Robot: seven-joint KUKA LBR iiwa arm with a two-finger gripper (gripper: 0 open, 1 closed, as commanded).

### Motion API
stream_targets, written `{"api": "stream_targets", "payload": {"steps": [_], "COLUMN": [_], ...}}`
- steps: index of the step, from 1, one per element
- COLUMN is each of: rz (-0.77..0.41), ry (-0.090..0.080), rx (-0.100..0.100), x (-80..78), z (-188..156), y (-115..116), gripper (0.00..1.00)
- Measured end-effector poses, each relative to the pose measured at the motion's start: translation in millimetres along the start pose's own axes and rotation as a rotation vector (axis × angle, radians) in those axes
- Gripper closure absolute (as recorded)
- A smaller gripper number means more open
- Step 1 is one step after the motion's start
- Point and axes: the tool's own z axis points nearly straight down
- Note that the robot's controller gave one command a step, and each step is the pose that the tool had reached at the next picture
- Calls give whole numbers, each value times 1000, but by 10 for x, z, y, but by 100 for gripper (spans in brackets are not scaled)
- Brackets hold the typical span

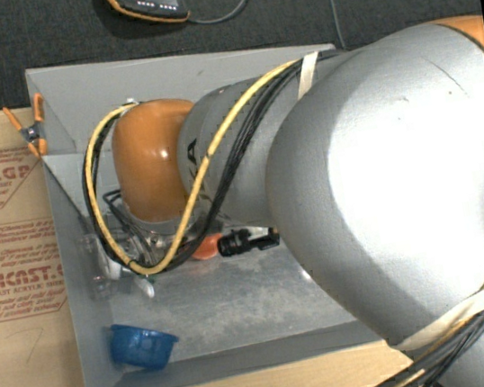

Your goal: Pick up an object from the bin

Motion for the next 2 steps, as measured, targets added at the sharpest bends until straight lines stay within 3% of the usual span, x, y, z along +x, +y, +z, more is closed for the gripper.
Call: {"api": "stream_targets", "payload": {"steps": [2], "rz": [-1], "ry": [-3], "rx": [-3], "x": [-3], "z": [-417], "y": [7], "gripper": [100]}}
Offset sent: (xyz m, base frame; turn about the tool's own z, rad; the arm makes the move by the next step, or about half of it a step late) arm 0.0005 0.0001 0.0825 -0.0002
